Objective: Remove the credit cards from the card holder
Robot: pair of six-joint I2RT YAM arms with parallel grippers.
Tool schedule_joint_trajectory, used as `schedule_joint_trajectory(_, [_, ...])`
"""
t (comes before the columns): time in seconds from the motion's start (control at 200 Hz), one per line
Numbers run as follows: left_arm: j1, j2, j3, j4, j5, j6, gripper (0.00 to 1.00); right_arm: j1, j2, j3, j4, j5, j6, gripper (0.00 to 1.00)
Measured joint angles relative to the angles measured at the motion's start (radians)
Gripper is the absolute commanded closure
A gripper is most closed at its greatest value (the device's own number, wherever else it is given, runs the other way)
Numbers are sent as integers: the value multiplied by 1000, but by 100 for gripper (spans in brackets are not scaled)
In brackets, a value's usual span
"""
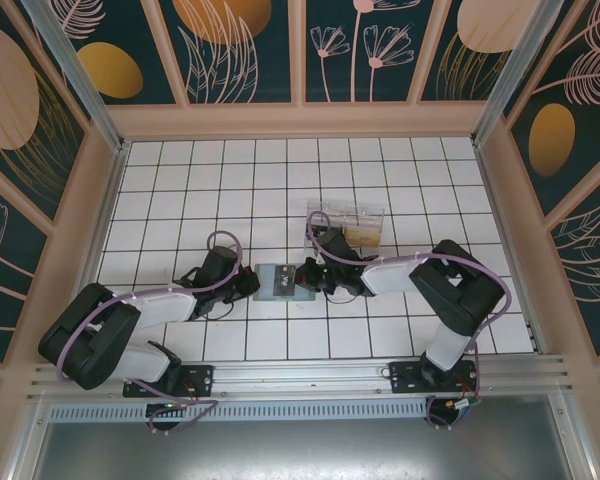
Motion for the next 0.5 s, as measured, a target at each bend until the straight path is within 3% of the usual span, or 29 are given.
schedule_joint_trajectory(0.14, [-2, -19, 8, -18, 10, 6, 70, -9, -13, -11, 1, -8, -9, 100])
schedule_joint_trajectory(0.23, [-2, -46, 13, -33, 24, 3, 67, -10, -13, -11, 5, -15, -18, 100])
schedule_joint_trajectory(0.32, [-2, -77, 18, -32, 39, 2, 68, -10, -13, -11, 10, -19, -25, 100])
schedule_joint_trajectory(0.5, [-18, -82, 37, -10, 73, 0, 79, -11, -13, -11, 22, -23, -32, 100])
